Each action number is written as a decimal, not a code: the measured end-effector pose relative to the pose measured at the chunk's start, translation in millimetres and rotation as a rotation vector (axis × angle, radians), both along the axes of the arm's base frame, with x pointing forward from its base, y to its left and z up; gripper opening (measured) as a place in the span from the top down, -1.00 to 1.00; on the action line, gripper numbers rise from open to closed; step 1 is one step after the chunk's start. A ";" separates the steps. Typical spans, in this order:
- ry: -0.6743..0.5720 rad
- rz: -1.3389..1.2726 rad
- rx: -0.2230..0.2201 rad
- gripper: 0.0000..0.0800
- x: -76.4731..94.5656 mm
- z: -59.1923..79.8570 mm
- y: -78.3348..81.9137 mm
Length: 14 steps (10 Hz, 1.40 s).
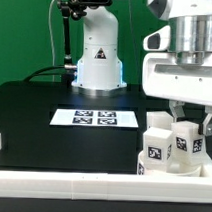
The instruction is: Assemble stool
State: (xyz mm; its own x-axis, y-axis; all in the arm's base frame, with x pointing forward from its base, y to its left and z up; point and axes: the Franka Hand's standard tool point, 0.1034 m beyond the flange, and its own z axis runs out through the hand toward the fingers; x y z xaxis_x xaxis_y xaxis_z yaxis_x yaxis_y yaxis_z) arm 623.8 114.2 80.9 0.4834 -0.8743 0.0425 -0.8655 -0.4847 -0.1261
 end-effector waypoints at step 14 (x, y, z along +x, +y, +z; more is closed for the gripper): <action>0.017 -0.399 0.138 -0.61 8.7 12.7 2.3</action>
Offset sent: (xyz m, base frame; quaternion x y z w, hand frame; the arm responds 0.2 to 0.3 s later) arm -0.0040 -0.0033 -0.0017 0.0350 -0.0112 0.1999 0.9791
